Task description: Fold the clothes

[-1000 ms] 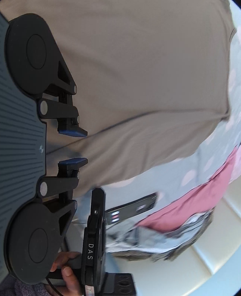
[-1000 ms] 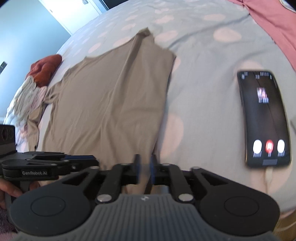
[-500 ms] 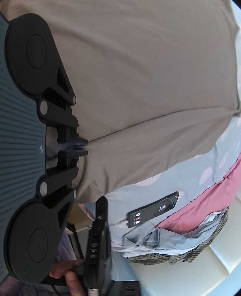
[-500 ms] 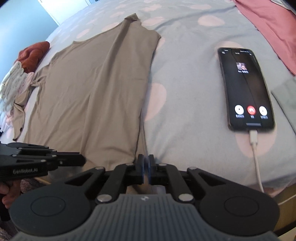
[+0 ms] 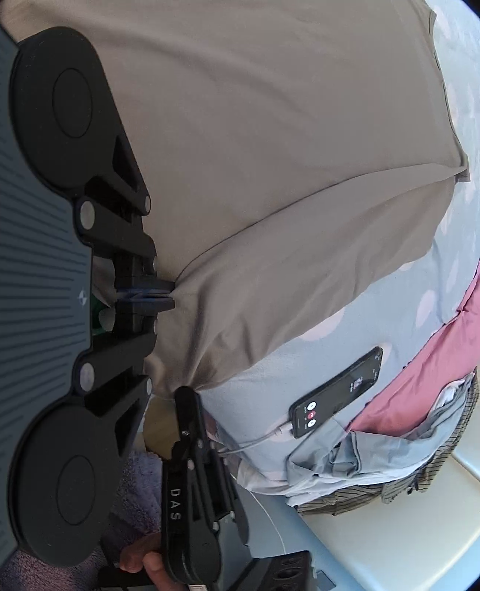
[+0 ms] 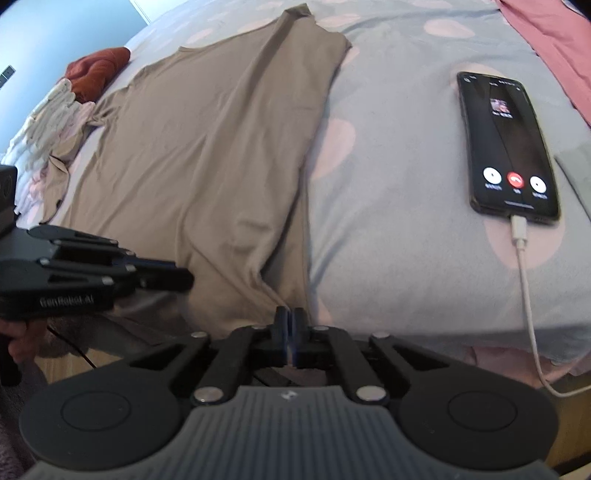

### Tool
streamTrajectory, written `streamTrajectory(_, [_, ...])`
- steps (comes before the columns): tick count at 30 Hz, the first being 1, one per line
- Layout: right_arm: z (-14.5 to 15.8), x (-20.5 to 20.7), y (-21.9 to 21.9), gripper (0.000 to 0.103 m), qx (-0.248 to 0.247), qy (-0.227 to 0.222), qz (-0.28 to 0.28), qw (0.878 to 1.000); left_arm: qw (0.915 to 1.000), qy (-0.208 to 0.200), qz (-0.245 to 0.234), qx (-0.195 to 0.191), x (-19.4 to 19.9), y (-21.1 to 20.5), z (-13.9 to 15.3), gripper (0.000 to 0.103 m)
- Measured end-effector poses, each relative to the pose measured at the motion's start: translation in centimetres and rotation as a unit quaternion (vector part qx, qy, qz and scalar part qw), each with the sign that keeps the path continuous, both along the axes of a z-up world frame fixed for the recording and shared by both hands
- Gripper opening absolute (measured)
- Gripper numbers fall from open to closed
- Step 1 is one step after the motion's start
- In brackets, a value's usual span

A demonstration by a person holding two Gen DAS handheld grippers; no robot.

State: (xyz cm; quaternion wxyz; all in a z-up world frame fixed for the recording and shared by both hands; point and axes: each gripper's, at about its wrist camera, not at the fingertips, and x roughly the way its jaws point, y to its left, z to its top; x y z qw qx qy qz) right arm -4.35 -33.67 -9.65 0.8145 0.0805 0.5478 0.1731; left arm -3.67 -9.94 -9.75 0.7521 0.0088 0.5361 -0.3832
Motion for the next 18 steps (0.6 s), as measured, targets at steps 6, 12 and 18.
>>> streamTrajectory(6, [0.0, -1.0, -0.8, 0.003, -0.016, 0.01, -0.012, 1.0, 1.0, 0.006, -0.003, 0.0, -0.6, 0.1, -0.2, 0.0])
streamTrajectory(12, [0.2, -0.9, 0.3, 0.017, 0.0, -0.018, 0.026, 1.0, 0.9999, 0.013, -0.007, 0.002, -1.1, 0.1, -0.5, 0.028])
streamTrajectory(18, [-0.7, -0.9, 0.5, 0.002, -0.024, 0.0, 0.04, 0.999, 0.9996, 0.023, -0.012, 0.012, -1.2, 0.0, -0.8, 0.0])
